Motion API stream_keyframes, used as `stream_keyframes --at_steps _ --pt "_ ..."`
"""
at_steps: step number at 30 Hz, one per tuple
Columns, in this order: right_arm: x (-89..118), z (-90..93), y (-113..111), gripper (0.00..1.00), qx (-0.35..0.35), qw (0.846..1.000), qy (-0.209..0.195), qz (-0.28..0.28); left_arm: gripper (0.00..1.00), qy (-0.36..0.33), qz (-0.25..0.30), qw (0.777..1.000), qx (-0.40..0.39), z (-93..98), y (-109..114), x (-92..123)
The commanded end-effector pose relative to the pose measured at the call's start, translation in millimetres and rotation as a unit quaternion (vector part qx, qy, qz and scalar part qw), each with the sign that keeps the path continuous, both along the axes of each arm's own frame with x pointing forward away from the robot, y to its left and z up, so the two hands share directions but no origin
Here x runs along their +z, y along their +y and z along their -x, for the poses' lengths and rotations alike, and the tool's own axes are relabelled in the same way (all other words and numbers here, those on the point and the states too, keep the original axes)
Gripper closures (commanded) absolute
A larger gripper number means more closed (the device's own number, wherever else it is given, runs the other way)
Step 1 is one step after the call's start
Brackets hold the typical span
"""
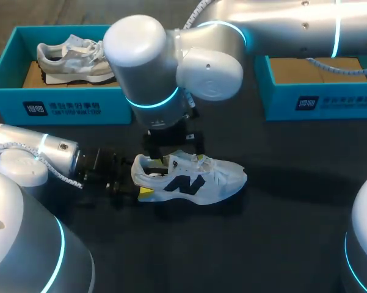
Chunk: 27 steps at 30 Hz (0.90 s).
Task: Take the shoe out of the shoebox, open the shoe tongue, remove and reinsert the insole, then place the shoe into the shoebox
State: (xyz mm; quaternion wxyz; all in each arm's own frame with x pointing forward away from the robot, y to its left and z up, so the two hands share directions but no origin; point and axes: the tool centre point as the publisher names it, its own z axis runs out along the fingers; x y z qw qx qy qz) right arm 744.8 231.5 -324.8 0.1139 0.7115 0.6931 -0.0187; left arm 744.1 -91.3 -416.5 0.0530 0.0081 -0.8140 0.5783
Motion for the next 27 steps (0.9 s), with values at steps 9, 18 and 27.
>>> stream_keyframes --at_steps 9,18,27 --pt "-15.4 8.7 13.3 0.0 -0.063 0.997 -0.01 0.042 1.0 0.0 0.0 1.0 0.0 -1.8 -3.1 -4.1" --pt "-26.9 16.5 13.5 0.0 -0.066 0.994 -0.013 0.09 1.0 0.0 0.0 1.0 0.0 -1.8 -3.1 -4.1" --pt "-36.4 15.4 6.6 0.0 -0.076 0.989 -0.015 0.125 1.0 0.0 0.0 1.0 0.0 -1.8 -3.1 -4.1"
